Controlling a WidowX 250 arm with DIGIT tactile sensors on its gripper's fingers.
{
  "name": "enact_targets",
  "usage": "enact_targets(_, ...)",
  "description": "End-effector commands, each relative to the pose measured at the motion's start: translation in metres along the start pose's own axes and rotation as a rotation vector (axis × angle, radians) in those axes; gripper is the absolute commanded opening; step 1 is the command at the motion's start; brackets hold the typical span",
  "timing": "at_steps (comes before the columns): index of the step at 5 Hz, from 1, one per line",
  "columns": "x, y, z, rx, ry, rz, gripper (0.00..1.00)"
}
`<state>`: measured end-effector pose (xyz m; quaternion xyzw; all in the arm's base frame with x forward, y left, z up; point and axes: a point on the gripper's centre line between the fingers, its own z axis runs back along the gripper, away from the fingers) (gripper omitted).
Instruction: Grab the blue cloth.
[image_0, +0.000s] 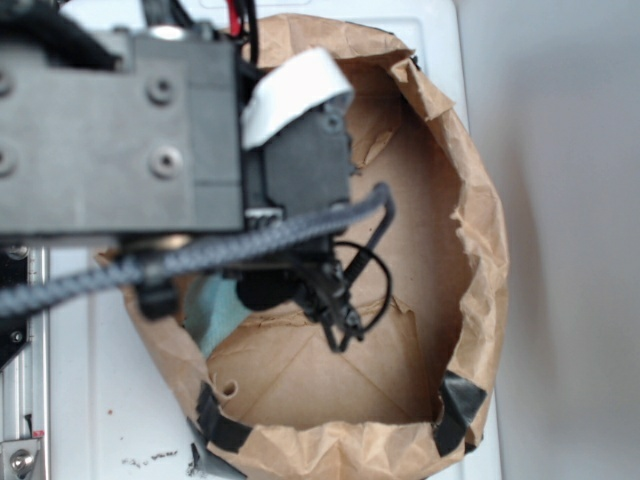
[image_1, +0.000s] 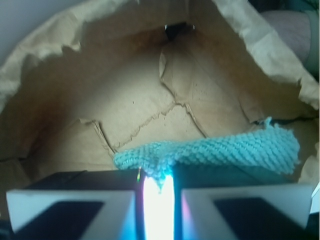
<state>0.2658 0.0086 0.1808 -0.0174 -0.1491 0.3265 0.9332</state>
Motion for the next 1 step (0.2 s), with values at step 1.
enact_targets(1,0.0074,-0.0041,0.0104,-0.026,-0.104,0.046,0.0)
